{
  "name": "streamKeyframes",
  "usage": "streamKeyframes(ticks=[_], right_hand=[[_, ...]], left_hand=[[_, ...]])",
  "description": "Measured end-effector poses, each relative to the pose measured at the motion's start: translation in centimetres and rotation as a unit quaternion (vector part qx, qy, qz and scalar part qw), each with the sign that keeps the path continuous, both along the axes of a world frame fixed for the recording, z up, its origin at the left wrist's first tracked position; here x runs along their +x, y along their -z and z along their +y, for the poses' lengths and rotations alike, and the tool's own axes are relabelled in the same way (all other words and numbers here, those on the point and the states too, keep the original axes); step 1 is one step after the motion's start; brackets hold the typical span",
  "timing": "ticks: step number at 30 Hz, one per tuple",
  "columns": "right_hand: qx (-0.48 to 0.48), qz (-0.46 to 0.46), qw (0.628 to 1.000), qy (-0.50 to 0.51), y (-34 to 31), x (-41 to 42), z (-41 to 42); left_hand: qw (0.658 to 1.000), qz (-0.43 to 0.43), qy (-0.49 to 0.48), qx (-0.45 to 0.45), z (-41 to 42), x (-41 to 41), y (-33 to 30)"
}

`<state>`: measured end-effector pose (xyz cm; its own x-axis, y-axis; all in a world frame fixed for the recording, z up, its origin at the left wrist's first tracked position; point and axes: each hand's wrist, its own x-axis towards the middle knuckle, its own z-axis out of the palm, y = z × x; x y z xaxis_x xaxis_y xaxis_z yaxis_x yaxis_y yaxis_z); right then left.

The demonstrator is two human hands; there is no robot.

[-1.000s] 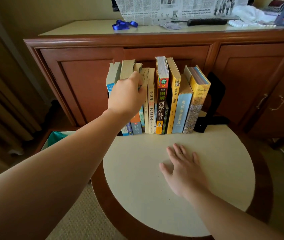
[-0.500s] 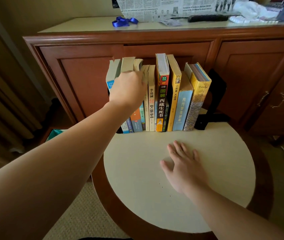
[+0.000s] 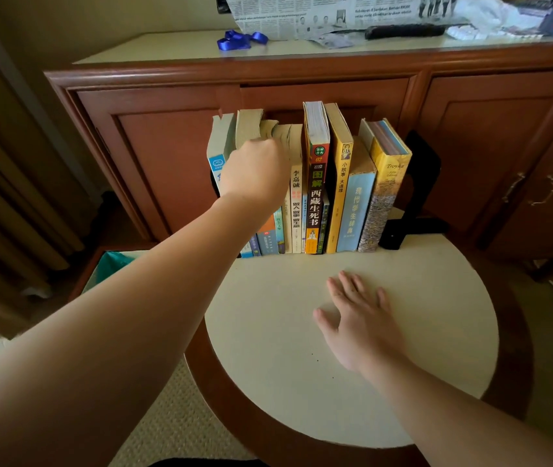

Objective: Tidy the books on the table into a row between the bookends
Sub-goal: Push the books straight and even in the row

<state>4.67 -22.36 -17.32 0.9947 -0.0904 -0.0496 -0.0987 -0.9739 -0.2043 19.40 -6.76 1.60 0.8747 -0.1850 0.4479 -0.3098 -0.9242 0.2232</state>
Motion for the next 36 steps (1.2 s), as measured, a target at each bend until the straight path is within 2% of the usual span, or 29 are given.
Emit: streamKeyframes(ticks=[5, 10, 25, 28, 33, 36], right_hand=[[-0.003, -0.001, 1.000, 0.002, 0.1, 0.0, 0.1], [0.004, 0.004, 1.000, 0.001, -0.1, -0.1, 0.1], [-0.003, 0.001, 1.000, -0.001, -0.1, 0.0, 0.0], [0.001, 0.002, 1.000, -0.001, -0.2, -0.1, 0.0], [-0.003, 0.000, 1.000, 0.003, 0.0, -0.1, 0.1], [0.000, -0.003, 1.000, 0.003, 0.0, 0.0, 0.1]], left_hand=[[0.999, -0.022, 0.025, 0.034, 0.8, -0.8, 1.5], [0.996, 0.001, 0.022, 0.082, 1.7, -0.4, 2.5], [0.997, -0.010, 0.035, 0.071, 2.4, 0.0, 2.2], [0.996, -0.054, 0.054, 0.044, 3.1, -0.2, 2.3], [0.974, -0.220, 0.013, 0.054, 4.5, -0.3, 2.1], [0.986, -0.134, 0.026, 0.099, 4.9, 0.5, 1.5]])
